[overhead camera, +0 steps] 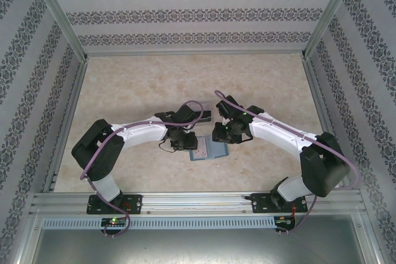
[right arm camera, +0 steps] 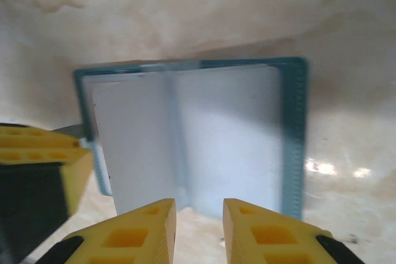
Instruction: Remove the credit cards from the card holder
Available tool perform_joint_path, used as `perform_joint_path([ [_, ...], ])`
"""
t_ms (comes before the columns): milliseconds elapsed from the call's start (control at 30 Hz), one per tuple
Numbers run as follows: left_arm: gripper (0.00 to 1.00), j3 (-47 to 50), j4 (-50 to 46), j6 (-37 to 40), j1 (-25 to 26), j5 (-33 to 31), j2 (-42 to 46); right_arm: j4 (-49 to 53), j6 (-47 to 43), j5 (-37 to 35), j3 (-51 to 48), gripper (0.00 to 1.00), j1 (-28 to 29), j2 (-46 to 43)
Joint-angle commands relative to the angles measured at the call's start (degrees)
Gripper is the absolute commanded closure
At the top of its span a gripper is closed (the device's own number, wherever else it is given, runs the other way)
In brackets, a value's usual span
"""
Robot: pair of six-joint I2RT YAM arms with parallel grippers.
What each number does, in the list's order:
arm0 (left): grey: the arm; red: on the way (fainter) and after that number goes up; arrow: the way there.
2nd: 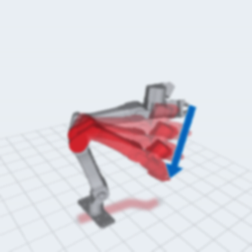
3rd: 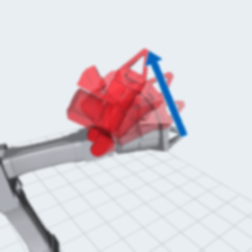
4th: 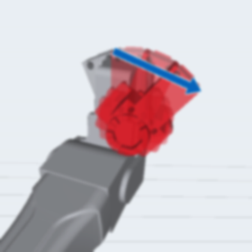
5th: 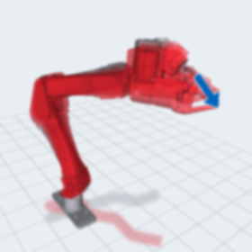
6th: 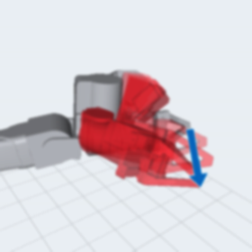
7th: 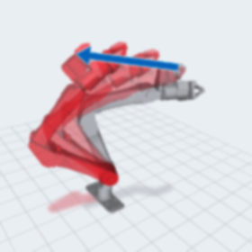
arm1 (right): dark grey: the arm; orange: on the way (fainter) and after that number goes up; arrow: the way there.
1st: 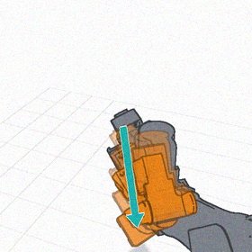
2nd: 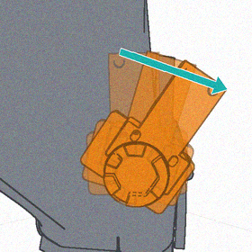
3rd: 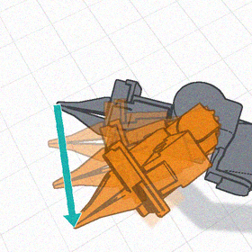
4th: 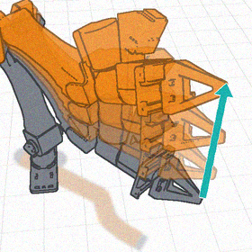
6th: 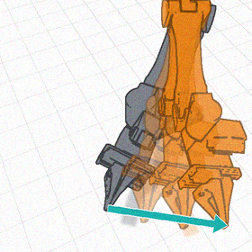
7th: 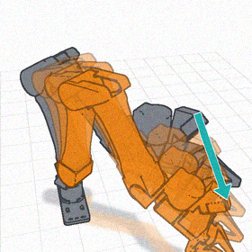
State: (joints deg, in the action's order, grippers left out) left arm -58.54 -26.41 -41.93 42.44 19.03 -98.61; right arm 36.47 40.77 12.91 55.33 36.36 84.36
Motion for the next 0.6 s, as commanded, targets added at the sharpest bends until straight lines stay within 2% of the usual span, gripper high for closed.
perform_joint_path([
  [0, 0.77, -1.7, 0.5, -0.4, 1.1, -0.3, -1.0, -2.3, 1.5, 3.3, -0.8, 0.72, -0.1, -0.4],
  [267, 0.77, -9.4, -7.2, 3.0, 2.9, -1.8, -2.9, 0.1, 0.1, 1.4, -2.2, 0.69, -2.3, -2.2],
  [567, 0.76, -14.7, -8.1, 4.2, 4.7, -0.5, -8.5, 1.6, -1.4, 1.2, -4.3, 0.69, -6.2, -6.6],
])
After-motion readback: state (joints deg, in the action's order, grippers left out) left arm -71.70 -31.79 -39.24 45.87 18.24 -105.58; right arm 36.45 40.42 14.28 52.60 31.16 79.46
